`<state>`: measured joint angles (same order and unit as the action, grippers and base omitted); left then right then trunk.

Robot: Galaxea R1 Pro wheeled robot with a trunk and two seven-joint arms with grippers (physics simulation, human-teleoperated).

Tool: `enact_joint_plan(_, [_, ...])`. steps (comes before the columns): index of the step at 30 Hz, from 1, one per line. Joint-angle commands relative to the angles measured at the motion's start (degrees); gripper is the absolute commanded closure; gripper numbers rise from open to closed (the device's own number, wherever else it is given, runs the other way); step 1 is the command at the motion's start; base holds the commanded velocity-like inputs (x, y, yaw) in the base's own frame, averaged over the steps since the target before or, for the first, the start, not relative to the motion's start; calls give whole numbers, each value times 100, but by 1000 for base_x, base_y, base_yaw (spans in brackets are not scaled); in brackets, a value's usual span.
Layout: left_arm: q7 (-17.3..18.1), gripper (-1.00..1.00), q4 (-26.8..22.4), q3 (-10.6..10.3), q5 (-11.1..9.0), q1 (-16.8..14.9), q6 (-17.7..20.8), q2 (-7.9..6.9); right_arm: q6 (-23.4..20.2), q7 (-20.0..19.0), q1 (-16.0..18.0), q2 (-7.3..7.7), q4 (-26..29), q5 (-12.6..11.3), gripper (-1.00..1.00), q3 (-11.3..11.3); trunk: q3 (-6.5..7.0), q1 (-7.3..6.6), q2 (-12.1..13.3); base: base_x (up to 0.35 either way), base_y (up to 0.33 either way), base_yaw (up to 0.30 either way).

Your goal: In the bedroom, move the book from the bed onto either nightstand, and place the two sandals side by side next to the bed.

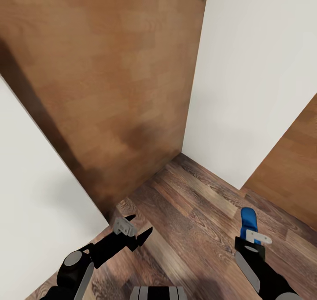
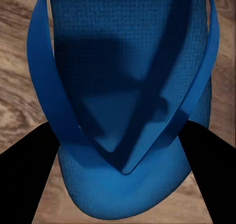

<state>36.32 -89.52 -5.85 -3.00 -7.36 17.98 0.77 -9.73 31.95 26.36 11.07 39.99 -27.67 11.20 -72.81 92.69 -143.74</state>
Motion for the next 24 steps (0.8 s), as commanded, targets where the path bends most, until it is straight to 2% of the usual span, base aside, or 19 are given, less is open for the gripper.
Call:
enact_joint_plan(1, [15,-100,-4,5,-31,-2,50,2,-36,44,2,9,-7,33,100,39,18,-3,0,0,0,0])
enact_joint_plan(4, [14,-100,4,5,-29,-2,48,2,-38,40,1,9,-28,192,100,40,85,-11,4,0,0,0])
enact_joint_plan(11, [7,-100,80,-3,-26,-2,48,3,-37,39,1,9,-216,315,100,44,240,-29,13,0,0,0])
enact_joint_plan(13, [4,-100,108,-4,-26,-2,46,3,-33,45,1,13,-384,642,100,44,284,-34,16,0,0,0])
enact_joint_plan(14, [3,-100,124,-4,-24,-2,45,3,-32,46,1,12,-423,726,100,43,306,-37,17,0,0,0])
enact_joint_plan(16, [-1,-100,184,-9,-19,-2,41,4,-30,44,1,10,-625,1108,100,32,351,-42,20,0,0,0])
enact_joint_plan(20, [-2,-100,204,-5,-17,-2,40,3,-29,15,1,15,-726,1310,100,43,439,-52,25,0,0,0])
enact_joint_plan(22, [-1,-100,209,-8,-17,-2,39,3,-24,-136,1,17,-745,1348,100,49,484,-58,28,0,0,0])
enact_joint_plan(23, [0,-100,210,-10,-17,-2,39,3,19,-349,1,17,-754,1362,100,52,506,-60,29,0,0,0])
enact_joint_plan(24, [-1,-100,213,-9,-17,-2,39,3,272,-831,1,21,-773,1377,100,50,528,-63,31,0,0,0])
